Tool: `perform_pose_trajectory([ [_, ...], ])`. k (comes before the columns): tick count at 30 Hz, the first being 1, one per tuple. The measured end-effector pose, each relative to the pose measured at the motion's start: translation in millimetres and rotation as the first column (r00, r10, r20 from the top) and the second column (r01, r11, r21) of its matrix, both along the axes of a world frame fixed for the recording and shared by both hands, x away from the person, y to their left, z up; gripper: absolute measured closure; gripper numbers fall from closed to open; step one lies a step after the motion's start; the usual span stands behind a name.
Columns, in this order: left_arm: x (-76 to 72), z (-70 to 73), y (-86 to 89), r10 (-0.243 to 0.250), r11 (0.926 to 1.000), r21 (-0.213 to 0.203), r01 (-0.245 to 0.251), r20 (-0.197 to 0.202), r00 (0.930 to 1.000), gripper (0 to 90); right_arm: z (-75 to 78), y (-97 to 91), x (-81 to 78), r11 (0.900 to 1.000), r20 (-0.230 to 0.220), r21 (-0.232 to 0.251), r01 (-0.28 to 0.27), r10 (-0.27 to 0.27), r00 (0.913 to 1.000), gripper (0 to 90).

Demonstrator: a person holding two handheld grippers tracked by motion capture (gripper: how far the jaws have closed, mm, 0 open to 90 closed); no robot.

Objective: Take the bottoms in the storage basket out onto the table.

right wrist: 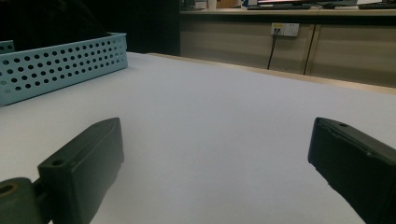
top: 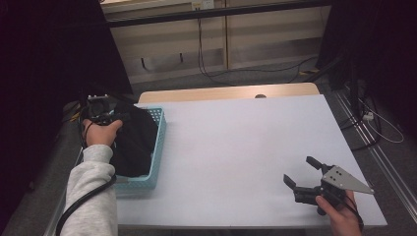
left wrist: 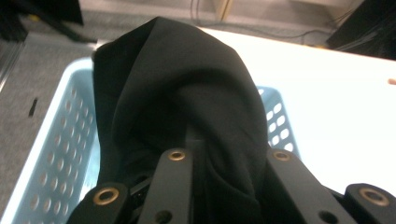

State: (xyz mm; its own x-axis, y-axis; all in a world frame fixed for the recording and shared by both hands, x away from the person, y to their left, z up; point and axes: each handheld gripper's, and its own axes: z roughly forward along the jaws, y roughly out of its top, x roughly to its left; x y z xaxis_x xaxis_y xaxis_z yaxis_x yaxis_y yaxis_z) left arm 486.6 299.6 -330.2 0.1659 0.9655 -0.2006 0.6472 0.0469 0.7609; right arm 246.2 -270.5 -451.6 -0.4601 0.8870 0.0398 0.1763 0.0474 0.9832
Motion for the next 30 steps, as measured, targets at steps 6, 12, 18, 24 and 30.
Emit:
perform_pose_trajectory([
  [6, -0.6, 18.9, -14.2, -0.059, 0.9982, -0.006, 0.060, 0.048, 0.9971, 79.1, 0.0, -0.5, 0.0, 1.0000, 0.001, 0.000, -0.001, 0.001, 1.0000, 2.6],
  [12, -1.5, 36.0, -35.7, -0.143, 0.9897, 0.004, 0.143, 0.077, 0.9867, 79.0, -0.3, -0.2, 0.3, 1.0000, 0.000, -0.003, -0.004, 0.004, 1.0000, 2.7],
  [18, -3.8, 52.0, -53.8, -0.198, 0.9798, -0.007, 0.200, 0.121, 0.9728, 79.0, -0.6, -0.3, 0.6, 1.0000, 0.001, -0.007, -0.007, 0.007, 1.0000, 2.6],
  [24, -4.7, 68.7, -68.4, -0.229, 0.9706, -0.036, 0.238, 0.158, 0.9604, 79.0, -0.8, -0.3, 0.9, 0.9999, 0.000, -0.014, -0.007, 0.007, 1.0000, 2.6],
  [30, -9.4, 83.1, -90.2, -0.283, 0.9540, -0.042, 0.297, 0.204, 0.9372, 79.1, -0.8, -0.1, 0.8, 0.9999, 0.000, -0.012, -0.010, 0.010, 1.0000, 2.6],
])
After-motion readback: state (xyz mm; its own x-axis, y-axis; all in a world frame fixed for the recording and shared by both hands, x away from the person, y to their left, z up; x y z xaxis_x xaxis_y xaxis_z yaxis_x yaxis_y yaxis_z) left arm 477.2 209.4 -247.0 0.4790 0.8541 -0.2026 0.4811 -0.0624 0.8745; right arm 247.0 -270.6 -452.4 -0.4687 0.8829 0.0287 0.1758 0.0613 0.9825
